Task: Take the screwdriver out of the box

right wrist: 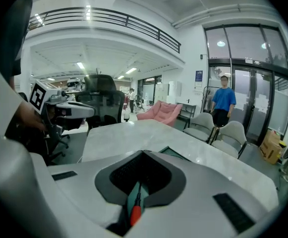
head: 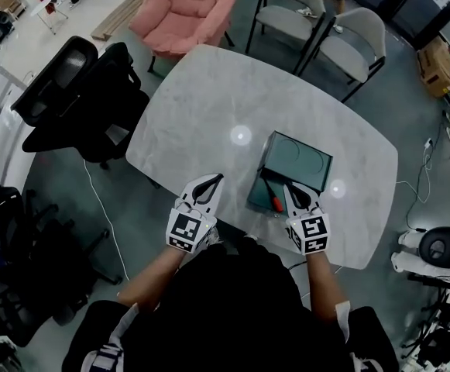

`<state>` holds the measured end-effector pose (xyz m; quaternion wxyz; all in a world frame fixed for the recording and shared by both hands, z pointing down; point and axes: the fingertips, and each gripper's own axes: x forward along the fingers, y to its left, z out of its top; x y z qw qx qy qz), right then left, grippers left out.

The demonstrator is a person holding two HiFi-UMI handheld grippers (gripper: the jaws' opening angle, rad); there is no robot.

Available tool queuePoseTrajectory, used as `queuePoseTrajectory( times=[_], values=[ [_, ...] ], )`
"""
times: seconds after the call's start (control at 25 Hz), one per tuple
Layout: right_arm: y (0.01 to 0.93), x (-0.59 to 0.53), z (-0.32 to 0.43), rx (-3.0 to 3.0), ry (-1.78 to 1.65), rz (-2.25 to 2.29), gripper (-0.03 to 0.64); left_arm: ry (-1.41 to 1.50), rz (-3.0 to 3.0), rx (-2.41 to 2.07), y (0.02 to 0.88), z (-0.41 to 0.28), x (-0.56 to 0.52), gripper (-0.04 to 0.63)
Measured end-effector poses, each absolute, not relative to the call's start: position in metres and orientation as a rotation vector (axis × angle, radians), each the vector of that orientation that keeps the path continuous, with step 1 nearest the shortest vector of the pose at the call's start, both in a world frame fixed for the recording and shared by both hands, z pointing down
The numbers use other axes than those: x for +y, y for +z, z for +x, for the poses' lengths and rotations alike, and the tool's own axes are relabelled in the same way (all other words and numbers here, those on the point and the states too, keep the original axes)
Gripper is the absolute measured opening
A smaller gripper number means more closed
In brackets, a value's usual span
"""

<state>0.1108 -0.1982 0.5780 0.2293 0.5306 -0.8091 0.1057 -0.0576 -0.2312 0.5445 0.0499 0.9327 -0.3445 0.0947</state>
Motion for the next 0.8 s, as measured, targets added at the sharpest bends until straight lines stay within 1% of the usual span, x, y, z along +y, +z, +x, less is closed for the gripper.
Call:
queuePoseTrajectory(
  times=[0.16, 0.56, 0.6, 0.68, 0.8],
  values=[
    [0.598, -0.198, 0.114, -2.206, 0.338, 1.390, 0.023, 0.255, 2.820, -1.074, 0.547, -0.052, -0.233, 0.006],
    [0.670, -0.185, 0.122, -2.085, 0.576, 1.152, 0.026, 0.322, 2.750, -1.144, 0.569, -0.051, -0.234, 0.006],
    [0.677, -0.185, 0.122, -2.070, 0.603, 1.130, 0.035, 0.327, 2.746, -1.144, 0.572, -0.051, -0.234, 0.006],
    [0.692, -0.183, 0.121, -2.030, 0.664, 1.081, 0.089, 0.337, 2.737, -1.141, 0.577, -0.050, -0.232, 0.006],
    [0.713, -0.180, 0.123, -1.944, 0.752, 1.021, 0.127, 0.353, 2.727, -1.132, 0.583, -0.052, -0.229, 0.006]
  ],
)
